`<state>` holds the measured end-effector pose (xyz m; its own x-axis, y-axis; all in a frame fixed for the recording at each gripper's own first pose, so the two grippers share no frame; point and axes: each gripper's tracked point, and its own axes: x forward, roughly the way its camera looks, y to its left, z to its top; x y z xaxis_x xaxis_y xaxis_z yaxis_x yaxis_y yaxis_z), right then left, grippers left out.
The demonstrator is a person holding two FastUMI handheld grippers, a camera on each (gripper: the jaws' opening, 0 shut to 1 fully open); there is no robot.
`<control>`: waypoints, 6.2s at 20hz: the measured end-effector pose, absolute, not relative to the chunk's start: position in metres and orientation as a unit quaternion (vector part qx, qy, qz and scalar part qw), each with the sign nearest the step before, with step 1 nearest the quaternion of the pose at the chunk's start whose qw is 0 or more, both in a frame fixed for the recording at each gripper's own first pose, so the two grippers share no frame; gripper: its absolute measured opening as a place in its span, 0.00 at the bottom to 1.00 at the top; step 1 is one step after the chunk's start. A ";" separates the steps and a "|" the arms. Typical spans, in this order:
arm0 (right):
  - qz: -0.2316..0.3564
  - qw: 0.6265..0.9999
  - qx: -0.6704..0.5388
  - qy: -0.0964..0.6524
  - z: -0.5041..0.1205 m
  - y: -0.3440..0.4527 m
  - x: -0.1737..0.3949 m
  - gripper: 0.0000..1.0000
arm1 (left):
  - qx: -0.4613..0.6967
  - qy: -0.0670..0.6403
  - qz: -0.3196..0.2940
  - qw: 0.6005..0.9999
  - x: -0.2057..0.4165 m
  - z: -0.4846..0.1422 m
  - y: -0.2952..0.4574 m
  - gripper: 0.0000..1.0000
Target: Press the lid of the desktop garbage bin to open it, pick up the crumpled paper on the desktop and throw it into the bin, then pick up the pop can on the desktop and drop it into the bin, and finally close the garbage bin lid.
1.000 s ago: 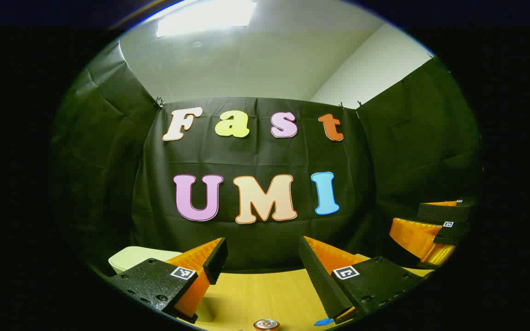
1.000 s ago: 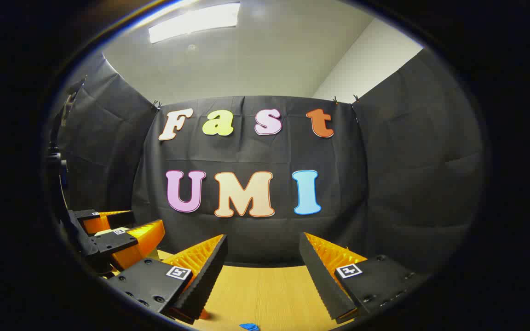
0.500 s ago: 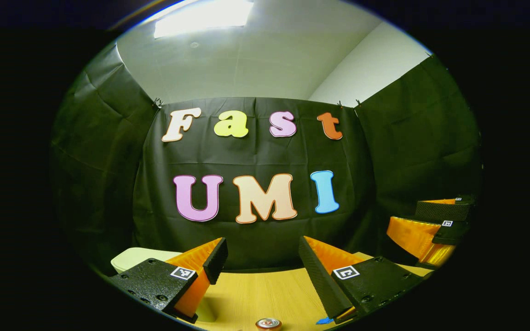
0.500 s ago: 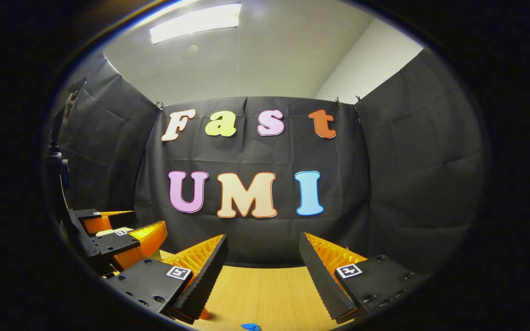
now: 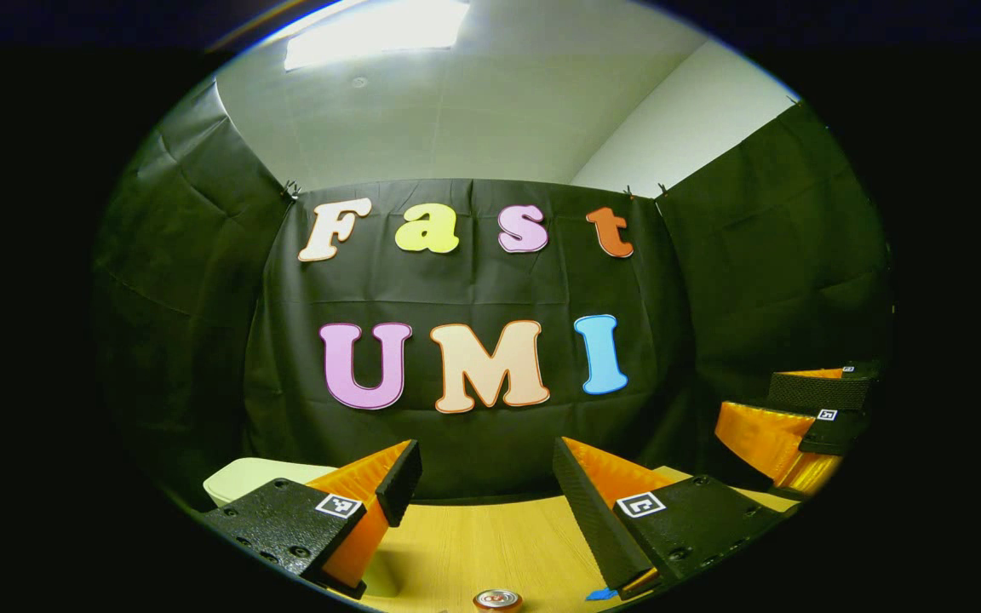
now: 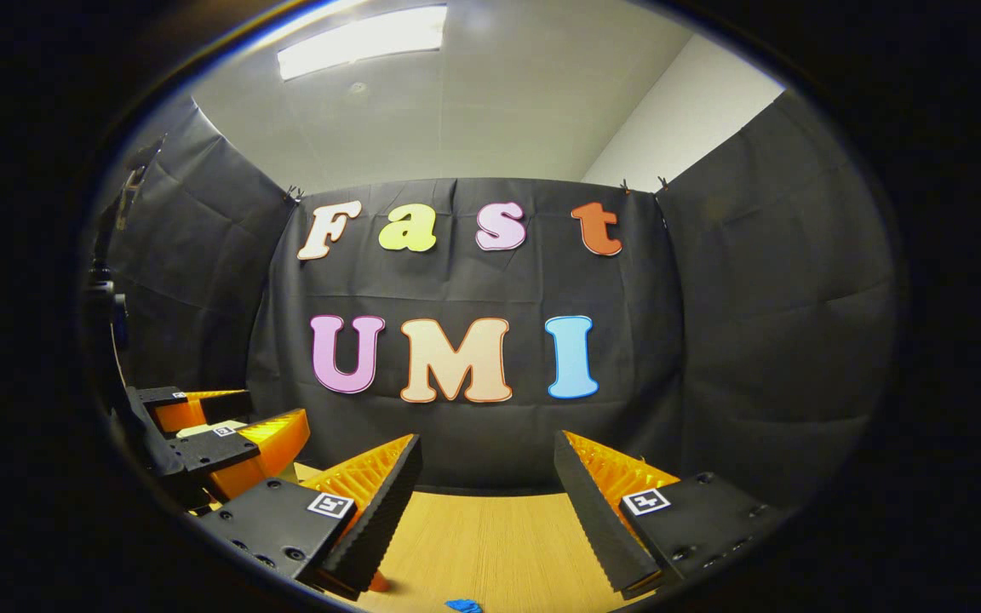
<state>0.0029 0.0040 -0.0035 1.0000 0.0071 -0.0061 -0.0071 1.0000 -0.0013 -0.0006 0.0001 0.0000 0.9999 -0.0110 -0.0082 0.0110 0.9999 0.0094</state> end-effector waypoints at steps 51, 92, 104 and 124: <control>0.043 0.997 -0.025 0.067 -0.057 0.036 0.013 0.98 | 0.028 0.179 0.217 0.959 0.001 -0.132 0.265 0.00; 0.144 0.928 -0.063 0.336 -0.299 0.013 0.053 0.99 | 0.011 0.021 0.120 0.992 -0.059 -0.001 0.124 0.93; 0.199 0.844 -0.088 0.491 -0.427 0.015 0.013 0.65 | 0.041 0.075 0.157 0.984 -0.076 -0.024 0.107 0.93; 0.195 0.967 -0.035 0.162 -0.144 0.156 0.106 0.11 | -0.013 0.082 0.072 0.994 -0.054 -0.061 0.172 0.98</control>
